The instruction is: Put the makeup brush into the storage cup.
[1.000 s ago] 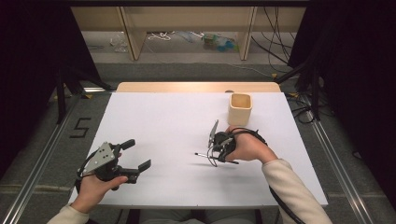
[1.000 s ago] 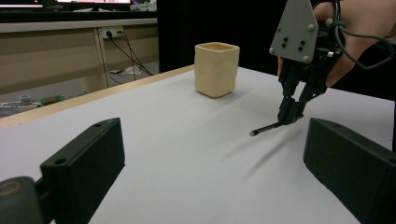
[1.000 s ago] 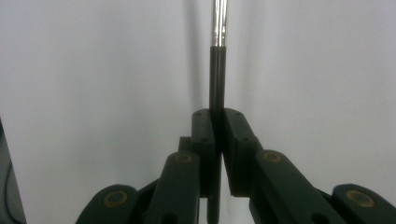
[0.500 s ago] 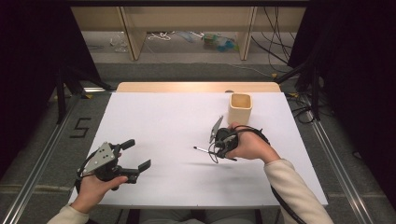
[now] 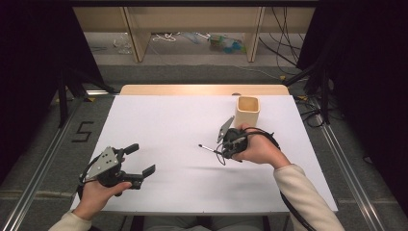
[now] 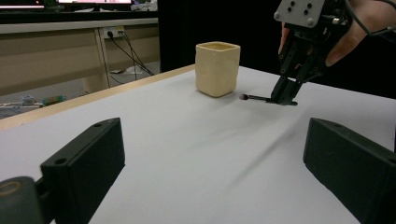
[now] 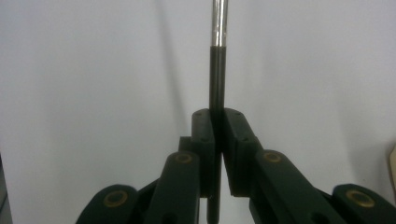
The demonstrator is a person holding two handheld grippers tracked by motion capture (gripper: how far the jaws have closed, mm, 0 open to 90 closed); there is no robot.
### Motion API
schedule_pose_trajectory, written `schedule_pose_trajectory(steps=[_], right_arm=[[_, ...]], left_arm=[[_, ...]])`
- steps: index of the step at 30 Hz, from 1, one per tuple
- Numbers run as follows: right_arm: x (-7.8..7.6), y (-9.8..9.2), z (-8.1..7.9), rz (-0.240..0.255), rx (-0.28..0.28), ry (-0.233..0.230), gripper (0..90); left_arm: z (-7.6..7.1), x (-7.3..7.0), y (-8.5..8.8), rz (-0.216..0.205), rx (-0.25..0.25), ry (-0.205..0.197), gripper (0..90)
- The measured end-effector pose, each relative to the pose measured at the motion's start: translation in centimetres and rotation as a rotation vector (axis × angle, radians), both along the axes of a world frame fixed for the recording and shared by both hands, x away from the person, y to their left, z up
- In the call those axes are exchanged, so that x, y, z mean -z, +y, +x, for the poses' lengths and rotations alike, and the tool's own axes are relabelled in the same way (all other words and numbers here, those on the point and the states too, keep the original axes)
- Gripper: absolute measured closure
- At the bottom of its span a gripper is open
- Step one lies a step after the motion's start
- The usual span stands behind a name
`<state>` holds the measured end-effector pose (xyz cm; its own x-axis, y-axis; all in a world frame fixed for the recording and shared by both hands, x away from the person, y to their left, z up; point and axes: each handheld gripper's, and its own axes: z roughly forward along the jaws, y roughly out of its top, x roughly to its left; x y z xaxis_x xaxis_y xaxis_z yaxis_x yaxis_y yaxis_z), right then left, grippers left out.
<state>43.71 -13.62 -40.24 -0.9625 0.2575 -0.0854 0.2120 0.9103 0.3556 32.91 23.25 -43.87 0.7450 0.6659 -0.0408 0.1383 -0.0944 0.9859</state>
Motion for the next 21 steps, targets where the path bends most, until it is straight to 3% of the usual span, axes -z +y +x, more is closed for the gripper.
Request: schedule_pose_trajectory(steps=[7, 21], right_arm=[[-0.3, -0.4, 0.0, 0.049, 0.014, -0.04, 84.3], [-0.1, -2.3, -0.5, 0.146, 0.061, -0.065, 84.4]], left_arm=[[0.0, 0.0, 0.0, 0.001, -0.001, 0.0, 5.0], [0.0, 0.0, -0.1, -0.001, -0.001, 0.001, 5.1]])
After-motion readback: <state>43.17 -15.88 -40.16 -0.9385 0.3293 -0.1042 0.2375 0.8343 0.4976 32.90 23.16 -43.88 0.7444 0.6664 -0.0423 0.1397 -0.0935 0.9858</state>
